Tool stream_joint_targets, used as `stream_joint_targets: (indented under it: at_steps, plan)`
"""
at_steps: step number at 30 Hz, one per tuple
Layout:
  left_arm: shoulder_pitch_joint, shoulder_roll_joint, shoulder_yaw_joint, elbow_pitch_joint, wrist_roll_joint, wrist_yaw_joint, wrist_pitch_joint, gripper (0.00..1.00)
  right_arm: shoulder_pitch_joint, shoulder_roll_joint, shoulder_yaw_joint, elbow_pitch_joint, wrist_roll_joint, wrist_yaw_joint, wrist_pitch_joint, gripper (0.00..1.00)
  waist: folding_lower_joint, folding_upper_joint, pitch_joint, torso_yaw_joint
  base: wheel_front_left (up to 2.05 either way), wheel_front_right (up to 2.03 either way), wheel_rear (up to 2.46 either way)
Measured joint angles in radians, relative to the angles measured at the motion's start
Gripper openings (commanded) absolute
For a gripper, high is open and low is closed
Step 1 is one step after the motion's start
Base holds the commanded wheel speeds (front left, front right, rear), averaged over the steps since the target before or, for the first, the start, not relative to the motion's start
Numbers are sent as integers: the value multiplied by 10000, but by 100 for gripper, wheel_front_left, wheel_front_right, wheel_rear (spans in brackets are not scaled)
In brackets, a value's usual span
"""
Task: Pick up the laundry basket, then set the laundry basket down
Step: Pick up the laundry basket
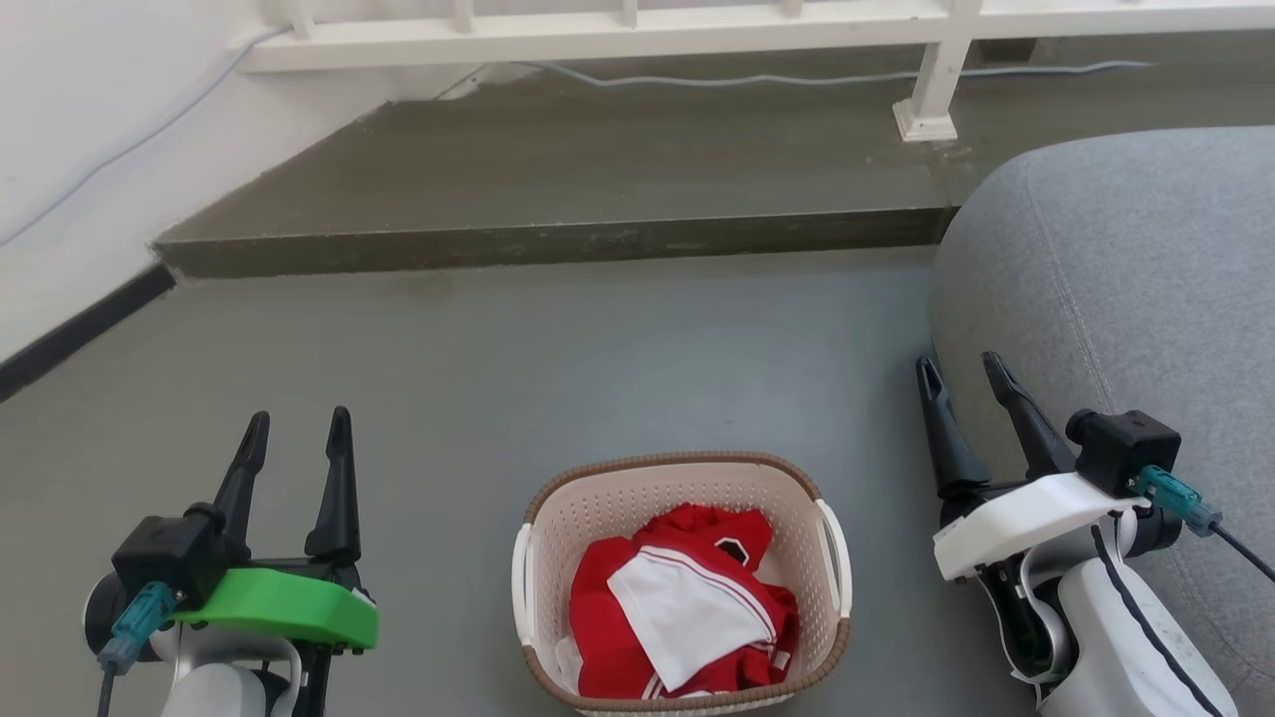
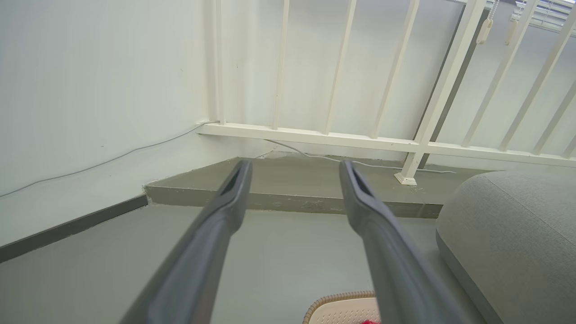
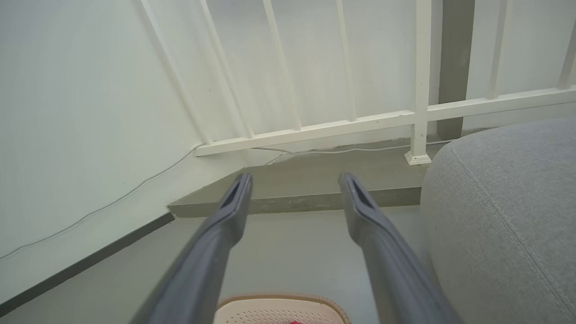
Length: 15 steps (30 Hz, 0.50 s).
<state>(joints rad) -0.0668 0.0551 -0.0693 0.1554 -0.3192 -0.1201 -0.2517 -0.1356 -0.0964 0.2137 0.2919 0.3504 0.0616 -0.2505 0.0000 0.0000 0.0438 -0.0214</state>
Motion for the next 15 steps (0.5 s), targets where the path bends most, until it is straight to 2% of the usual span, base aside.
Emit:
stream_joint_targets:
  at_steps: [15]
  plan:
    - [-567, -12, -201, -48, -134, -40, 0, 100, -294, 36, -186, 123, -13, -15, 0, 100, 0, 0, 1467, -164, 0, 0, 0]
